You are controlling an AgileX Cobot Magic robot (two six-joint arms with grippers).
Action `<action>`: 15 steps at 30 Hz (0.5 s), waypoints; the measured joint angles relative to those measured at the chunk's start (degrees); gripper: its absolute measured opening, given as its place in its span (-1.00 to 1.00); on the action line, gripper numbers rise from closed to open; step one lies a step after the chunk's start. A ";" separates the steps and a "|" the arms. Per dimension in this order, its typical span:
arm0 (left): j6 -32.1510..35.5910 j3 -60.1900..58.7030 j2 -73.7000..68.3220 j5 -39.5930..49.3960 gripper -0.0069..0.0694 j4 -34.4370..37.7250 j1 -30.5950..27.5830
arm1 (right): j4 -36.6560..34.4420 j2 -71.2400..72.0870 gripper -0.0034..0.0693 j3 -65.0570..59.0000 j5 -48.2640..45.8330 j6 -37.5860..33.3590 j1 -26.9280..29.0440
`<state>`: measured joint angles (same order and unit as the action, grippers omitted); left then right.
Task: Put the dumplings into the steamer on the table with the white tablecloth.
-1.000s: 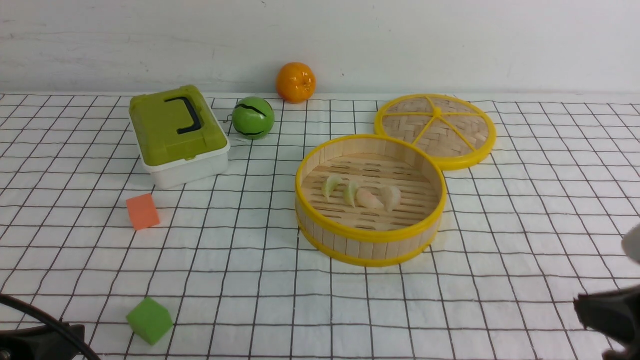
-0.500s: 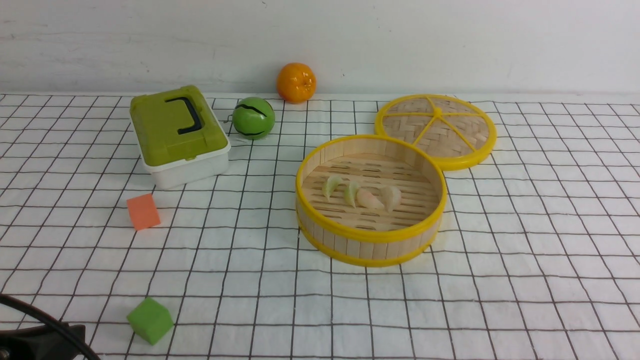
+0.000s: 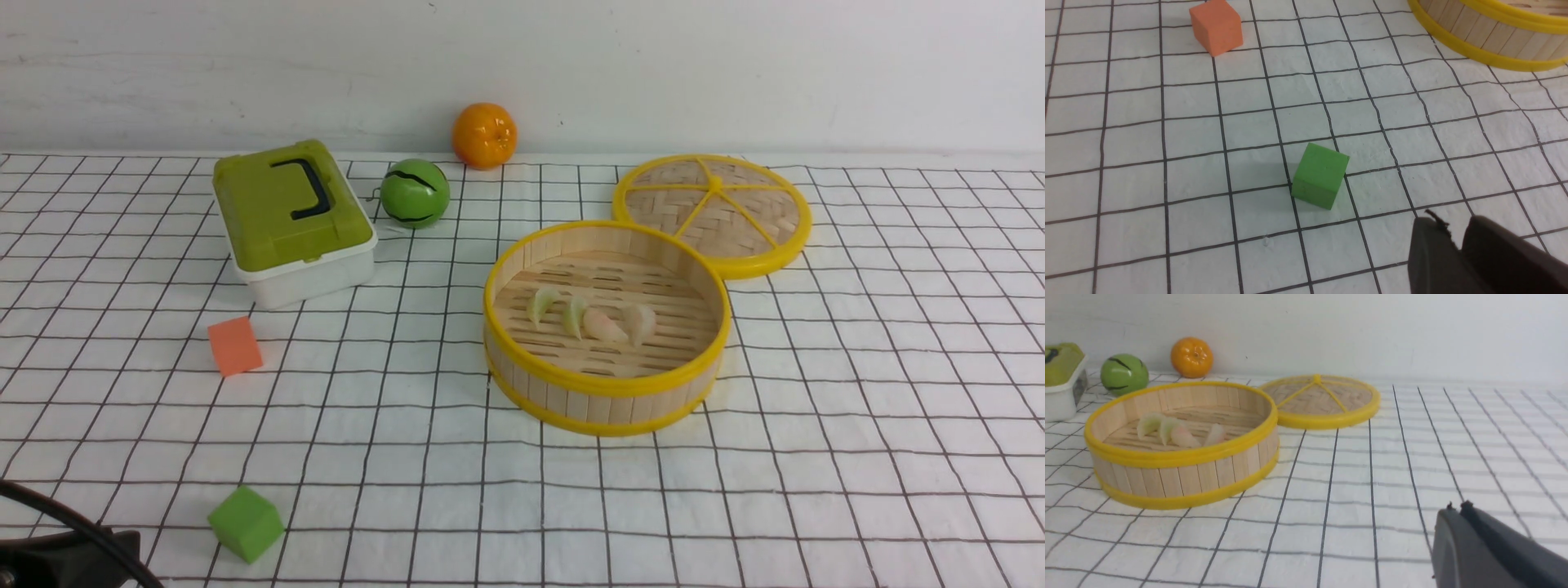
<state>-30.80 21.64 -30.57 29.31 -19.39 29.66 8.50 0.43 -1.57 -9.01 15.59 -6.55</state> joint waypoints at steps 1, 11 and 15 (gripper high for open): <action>0.00 0.00 0.00 0.00 -0.51 0.00 0.00 | -5.95 0.15 -0.92 0.00 -4.52 -3.04 0.92; 0.00 0.00 0.00 0.00 -0.48 0.00 0.00 | -12.74 0.15 -0.92 0.42 -12.66 -13.78 1.33; 0.00 0.00 0.00 0.00 -0.48 0.00 0.00 | -13.02 0.15 -0.91 0.48 -12.95 -13.92 1.33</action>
<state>-30.80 21.64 -30.57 29.31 -19.39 29.66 -4.53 0.57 -1.09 -21.96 1.67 -5.22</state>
